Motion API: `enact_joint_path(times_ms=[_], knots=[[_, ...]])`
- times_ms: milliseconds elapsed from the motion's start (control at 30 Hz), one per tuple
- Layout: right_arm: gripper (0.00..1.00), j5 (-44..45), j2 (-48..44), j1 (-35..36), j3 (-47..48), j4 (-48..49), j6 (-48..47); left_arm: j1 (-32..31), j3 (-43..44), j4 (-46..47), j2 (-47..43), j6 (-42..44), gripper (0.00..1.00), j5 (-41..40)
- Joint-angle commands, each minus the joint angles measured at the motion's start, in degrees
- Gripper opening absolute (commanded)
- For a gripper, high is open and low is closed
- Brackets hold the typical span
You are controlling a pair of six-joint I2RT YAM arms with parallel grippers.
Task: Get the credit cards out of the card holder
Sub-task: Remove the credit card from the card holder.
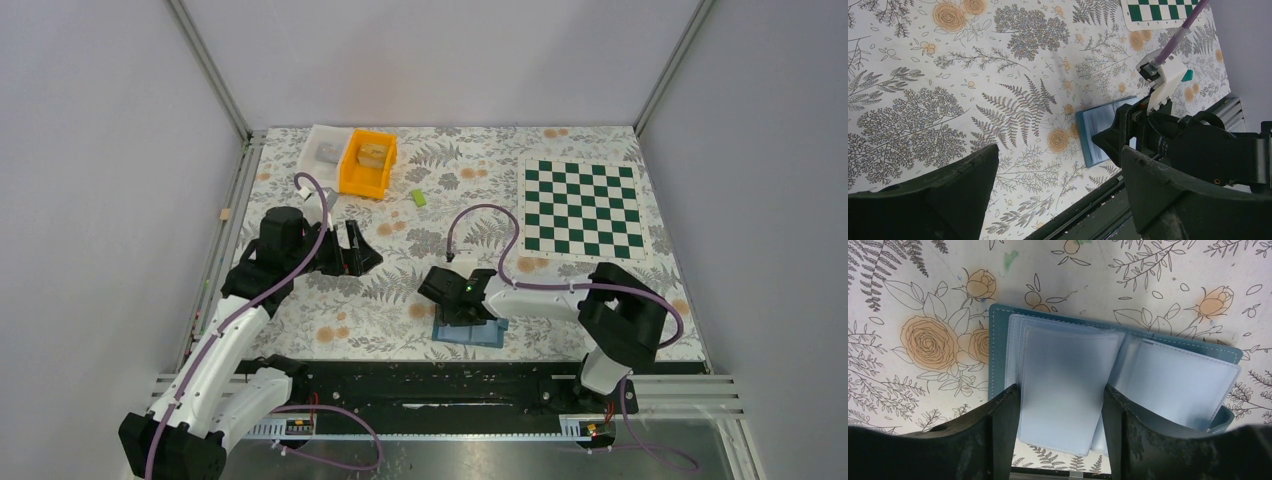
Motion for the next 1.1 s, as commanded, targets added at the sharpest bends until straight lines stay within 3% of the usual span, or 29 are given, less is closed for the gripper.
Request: enact_joint_path(times_ms=[0, 267, 567, 800, 1067], knots=[[0.53, 1.5, -3.2, 0.4, -3.0, 3.4, -3.8, 0.0, -1.2, 2.3, 0.1, -0.5, 0.9, 1.9], [0.63, -3.4, -6.6, 0.3, -6.3, 8.4, -8.5, -5.8, -6.5, 6.6, 2.9, -7.9, 0.85, 3.1], [0.5, -3.1, -10.5, 0.3, -8.1, 9.2, -9.1, -12.6, -7.5, 11.2, 7.9, -11.5, 0.83, 1.0], [0.58, -1.4, -15.0, 0.3, -10.7, 9.1, -7.4, -15.8, -8.8, 16.5, 11.6, -15.0, 0.78, 2.2], [0.59, 4.2, -16.8, 0.3, -11.3, 4.4, -7.5, -19.2, -10.9, 22.2, 14.5, -18.7, 0.75, 2.3]])
